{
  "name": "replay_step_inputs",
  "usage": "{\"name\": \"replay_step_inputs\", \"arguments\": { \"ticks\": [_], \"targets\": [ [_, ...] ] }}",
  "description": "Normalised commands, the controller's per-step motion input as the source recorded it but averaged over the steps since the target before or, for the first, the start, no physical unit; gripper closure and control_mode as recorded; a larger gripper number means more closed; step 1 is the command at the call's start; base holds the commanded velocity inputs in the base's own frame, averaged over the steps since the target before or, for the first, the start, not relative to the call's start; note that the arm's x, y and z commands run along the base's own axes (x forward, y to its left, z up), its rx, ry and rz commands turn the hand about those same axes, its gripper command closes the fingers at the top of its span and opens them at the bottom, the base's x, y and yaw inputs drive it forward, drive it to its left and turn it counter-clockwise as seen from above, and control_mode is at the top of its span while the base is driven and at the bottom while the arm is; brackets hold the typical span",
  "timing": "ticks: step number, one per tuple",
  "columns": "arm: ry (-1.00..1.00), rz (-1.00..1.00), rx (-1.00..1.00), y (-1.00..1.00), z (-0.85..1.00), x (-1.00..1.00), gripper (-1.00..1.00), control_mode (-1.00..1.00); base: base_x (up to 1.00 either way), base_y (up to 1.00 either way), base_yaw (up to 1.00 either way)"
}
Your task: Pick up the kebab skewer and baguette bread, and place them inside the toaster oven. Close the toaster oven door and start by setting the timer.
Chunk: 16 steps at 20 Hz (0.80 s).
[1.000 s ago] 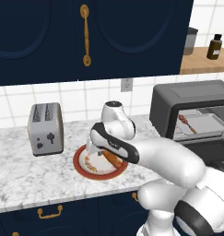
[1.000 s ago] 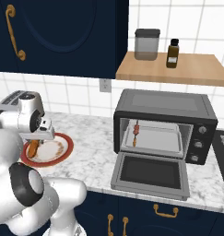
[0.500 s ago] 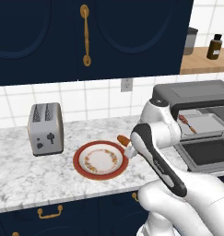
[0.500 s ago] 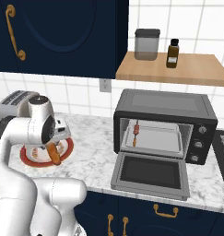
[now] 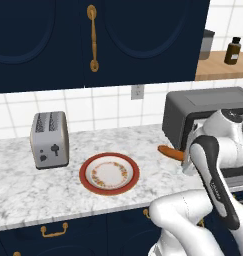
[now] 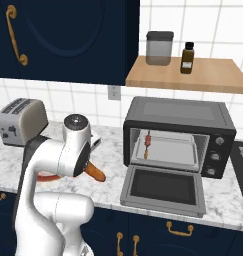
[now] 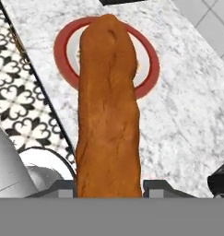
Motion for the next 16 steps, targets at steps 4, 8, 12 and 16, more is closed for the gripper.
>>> {"name": "replay_step_inputs", "arguments": {
  "ticks": [4,8,12,16],
  "targets": [
    [-0.15,0.32,-0.05,-1.00,0.38,0.00,1.00,-1.00,0.00,0.00,0.00],
    [-0.15,0.28,-0.09,-1.00,0.33,0.03,1.00,-1.00,0.00,0.00,0.00],
    [-0.18,0.31,-0.09,-1.00,0.17,0.22,1.00,-1.00,0.00,0.00,0.00],
    [-0.20,0.24,-0.05,-1.00,0.18,0.30,1.00,-1.00,0.00,0.00,0.00]
  ]
}}
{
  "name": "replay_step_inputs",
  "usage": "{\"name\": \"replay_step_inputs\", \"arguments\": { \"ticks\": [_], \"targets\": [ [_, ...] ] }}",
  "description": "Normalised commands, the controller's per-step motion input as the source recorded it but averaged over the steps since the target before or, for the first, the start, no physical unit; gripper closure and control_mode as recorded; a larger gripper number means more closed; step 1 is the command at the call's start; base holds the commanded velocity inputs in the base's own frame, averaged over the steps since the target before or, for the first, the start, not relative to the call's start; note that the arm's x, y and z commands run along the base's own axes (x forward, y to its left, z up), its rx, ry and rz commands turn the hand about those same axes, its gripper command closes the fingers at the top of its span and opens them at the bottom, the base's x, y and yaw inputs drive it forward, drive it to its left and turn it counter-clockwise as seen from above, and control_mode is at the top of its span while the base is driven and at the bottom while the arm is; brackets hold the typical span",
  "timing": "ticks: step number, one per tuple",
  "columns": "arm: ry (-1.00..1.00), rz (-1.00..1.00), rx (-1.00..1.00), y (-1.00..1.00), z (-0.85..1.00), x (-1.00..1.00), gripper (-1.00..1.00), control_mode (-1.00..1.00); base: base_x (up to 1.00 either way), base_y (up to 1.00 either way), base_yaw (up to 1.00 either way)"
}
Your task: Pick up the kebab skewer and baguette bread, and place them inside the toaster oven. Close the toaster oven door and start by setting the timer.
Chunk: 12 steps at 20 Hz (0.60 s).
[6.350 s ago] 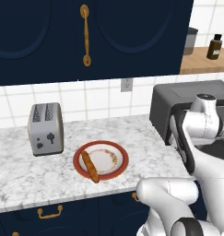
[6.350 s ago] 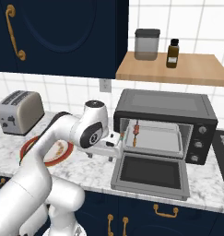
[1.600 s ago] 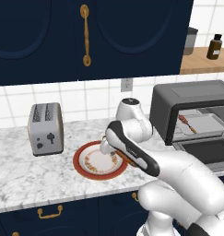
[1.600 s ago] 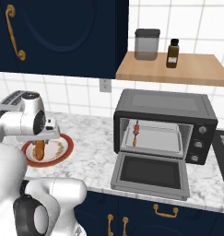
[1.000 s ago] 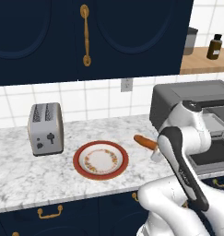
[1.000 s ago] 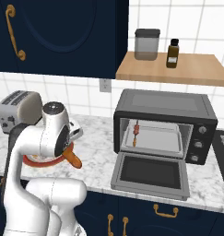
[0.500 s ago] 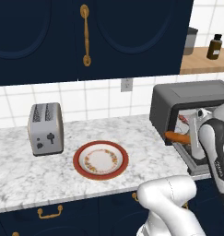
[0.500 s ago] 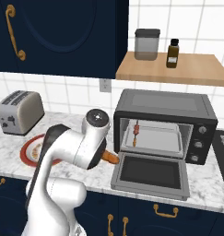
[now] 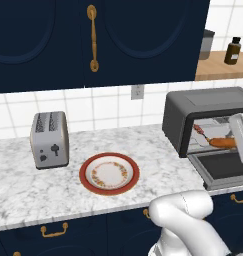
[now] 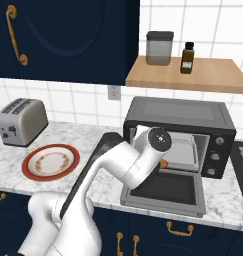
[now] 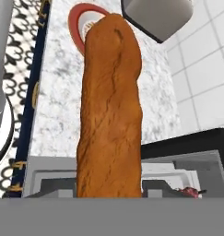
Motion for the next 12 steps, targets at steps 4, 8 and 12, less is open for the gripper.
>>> {"name": "replay_step_inputs", "arguments": {
  "ticks": [4,8,12],
  "targets": [
    [-0.16,0.16,-0.04,-0.92,0.08,0.54,1.00,-1.00,0.00,0.00,0.00],
    [-0.06,0.06,-0.07,-0.47,0.00,0.73,1.00,-1.00,0.00,0.00,0.00],
    [-0.09,0.00,-0.07,-0.02,-0.30,0.70,1.00,-1.00,0.00,0.00,0.00]
  ]
}}
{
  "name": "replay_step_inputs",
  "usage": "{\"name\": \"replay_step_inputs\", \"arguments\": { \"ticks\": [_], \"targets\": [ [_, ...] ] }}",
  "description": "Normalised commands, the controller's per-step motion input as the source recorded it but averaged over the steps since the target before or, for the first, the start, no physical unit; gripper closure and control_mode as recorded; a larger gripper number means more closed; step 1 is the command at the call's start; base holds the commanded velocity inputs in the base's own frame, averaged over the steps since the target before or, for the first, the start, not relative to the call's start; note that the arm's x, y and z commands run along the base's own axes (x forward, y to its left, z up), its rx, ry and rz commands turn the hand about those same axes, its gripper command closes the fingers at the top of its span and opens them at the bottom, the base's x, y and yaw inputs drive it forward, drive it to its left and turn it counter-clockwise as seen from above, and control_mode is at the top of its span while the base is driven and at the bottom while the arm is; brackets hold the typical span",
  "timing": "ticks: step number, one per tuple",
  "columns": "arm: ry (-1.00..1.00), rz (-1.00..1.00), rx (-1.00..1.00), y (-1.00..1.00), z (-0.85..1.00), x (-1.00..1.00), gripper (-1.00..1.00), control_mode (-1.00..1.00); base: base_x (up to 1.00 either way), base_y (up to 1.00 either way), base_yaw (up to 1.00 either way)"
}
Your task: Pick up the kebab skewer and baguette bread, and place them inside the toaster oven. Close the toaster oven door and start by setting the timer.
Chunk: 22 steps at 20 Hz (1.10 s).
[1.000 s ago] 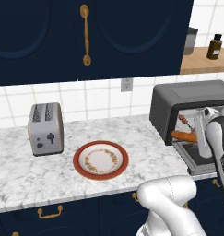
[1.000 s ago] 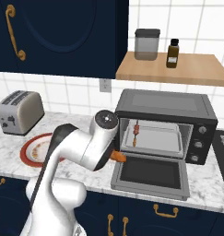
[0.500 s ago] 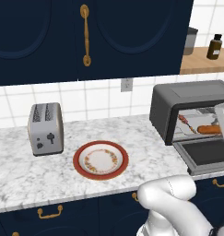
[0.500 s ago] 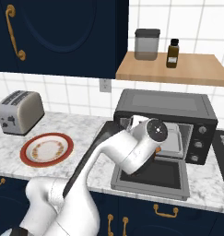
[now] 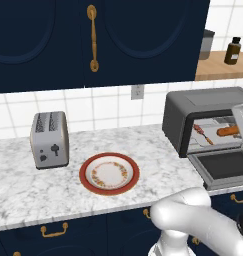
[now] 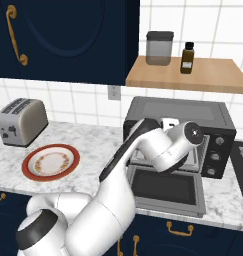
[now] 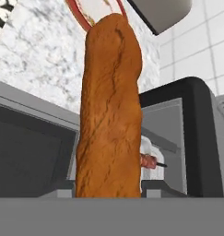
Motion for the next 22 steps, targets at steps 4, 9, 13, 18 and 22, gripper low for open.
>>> {"name": "replay_step_inputs", "arguments": {
  "ticks": [4,9,13,18,22],
  "targets": [
    [-0.11,0.00,-0.06,-0.17,-0.45,0.43,1.00,-1.00,0.00,0.00,0.00],
    [-0.14,0.00,-0.03,-0.33,-0.41,0.15,1.00,-1.00,0.00,0.00,0.00],
    [-0.11,0.00,0.00,-0.40,0.00,0.33,1.00,-1.00,0.00,0.00,0.00],
    [-0.05,-0.01,0.00,-0.04,-0.15,0.07,1.00,-1.00,0.00,0.00,0.00],
    [0.00,-0.03,0.00,-0.07,-0.03,0.30,1.00,-1.00,0.00,0.00,0.00]
  ]
}}
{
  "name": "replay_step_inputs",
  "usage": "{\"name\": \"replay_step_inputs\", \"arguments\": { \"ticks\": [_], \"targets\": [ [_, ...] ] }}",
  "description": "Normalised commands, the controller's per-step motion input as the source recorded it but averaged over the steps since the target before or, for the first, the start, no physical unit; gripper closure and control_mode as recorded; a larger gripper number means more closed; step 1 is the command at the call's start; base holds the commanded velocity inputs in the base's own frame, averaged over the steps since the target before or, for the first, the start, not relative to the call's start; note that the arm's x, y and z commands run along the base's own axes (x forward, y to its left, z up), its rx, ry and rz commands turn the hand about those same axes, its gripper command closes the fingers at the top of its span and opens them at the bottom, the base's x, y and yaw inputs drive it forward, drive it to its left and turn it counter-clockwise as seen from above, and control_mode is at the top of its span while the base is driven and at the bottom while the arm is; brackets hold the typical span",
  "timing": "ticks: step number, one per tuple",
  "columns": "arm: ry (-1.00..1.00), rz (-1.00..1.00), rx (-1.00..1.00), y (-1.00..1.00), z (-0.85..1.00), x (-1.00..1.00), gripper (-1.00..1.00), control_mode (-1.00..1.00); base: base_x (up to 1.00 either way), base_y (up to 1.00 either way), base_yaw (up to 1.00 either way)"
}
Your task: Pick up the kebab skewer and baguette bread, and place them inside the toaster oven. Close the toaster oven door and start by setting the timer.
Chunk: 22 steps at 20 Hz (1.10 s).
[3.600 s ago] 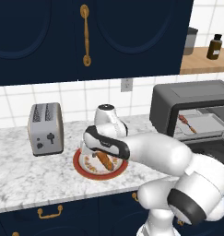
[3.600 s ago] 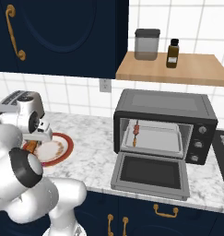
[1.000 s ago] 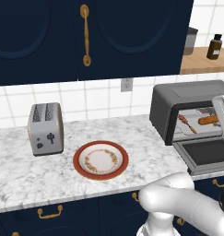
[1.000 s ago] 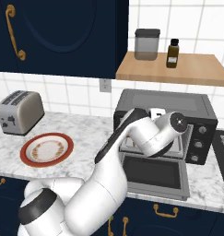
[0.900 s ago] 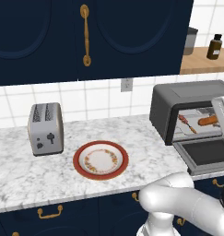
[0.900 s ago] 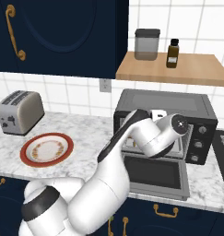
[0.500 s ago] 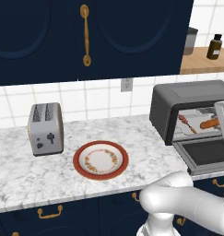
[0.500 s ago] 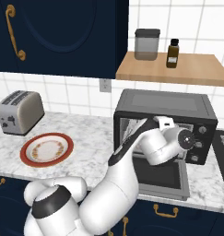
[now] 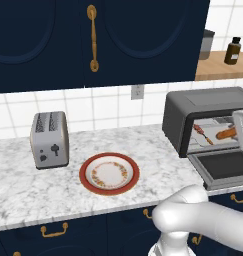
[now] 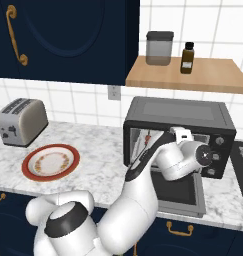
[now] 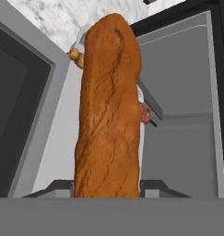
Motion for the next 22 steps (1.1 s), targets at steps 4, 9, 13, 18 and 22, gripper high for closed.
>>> {"name": "replay_step_inputs", "arguments": {
  "ticks": [4,9,13,18,22],
  "targets": [
    [0.00,-0.05,0.00,0.00,-0.09,0.24,1.00,-1.00,0.00,0.00,0.00],
    [0.00,-0.05,0.00,0.00,-0.29,0.27,1.00,-1.00,0.00,0.00,0.00],
    [0.00,-0.05,0.00,0.00,-0.21,0.20,1.00,-1.00,0.00,0.00,0.00],
    [0.00,-0.05,0.00,0.00,-0.02,-0.01,1.00,-1.00,0.00,0.00,0.00],
    [0.00,-0.02,0.01,0.00,-0.01,-0.26,1.00,-1.00,0.00,0.00,0.00]
  ]
}}
